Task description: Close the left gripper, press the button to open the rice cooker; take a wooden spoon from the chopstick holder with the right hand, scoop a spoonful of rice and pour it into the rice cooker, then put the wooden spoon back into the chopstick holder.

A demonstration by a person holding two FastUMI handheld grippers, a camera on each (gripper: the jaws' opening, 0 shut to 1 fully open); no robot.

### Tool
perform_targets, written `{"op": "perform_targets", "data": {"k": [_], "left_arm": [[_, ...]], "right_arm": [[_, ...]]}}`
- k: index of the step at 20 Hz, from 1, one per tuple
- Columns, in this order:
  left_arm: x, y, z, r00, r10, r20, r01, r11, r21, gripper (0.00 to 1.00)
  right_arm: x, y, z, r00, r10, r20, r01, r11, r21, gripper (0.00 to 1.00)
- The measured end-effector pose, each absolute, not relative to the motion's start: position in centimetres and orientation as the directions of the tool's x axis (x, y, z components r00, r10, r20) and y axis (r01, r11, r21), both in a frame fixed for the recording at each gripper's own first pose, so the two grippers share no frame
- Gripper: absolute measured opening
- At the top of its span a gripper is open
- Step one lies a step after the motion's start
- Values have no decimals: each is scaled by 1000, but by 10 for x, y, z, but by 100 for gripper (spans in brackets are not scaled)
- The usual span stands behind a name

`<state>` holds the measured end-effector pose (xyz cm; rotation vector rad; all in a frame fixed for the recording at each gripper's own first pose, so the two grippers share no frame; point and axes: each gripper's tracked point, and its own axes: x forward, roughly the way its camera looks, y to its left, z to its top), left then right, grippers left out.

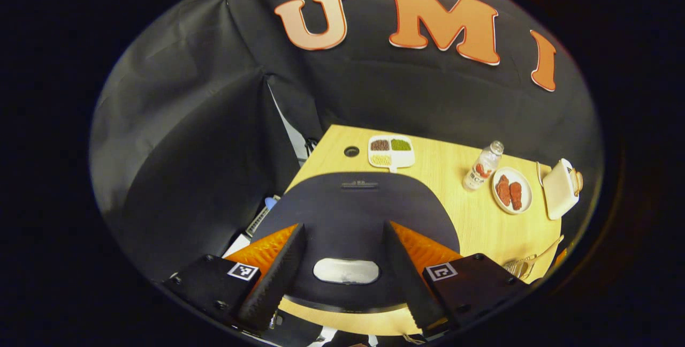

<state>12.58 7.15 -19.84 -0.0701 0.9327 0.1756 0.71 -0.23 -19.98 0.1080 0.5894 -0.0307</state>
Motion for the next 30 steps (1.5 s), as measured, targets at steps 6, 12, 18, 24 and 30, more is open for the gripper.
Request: {"op": "perform_targets", "data": {"k": [6,12,18,24,30], "left_arm": [[99,62,-260,394,47,-918,-275,959,-69,98],[109,61,-257,460,68,-885,-241,969,-51,99],[116,50,-240,645,86,-759,-140,990,-7,99],[129,26,-143,880,24,-475,-50,998,-40,99],[114,7,-38,977,-55,-205,35,994,-99,99]], "right_arm": [[13,2,-210,826,21,-563,40,995,96,76],[14,8,-201,839,38,-542,30,993,117,76],[20,20,-165,888,41,-458,7,995,102,76],[16,22,-103,946,27,-324,-17,999,33,76],[12,28,-57,976,44,-214,-47,999,-8,76]]}}
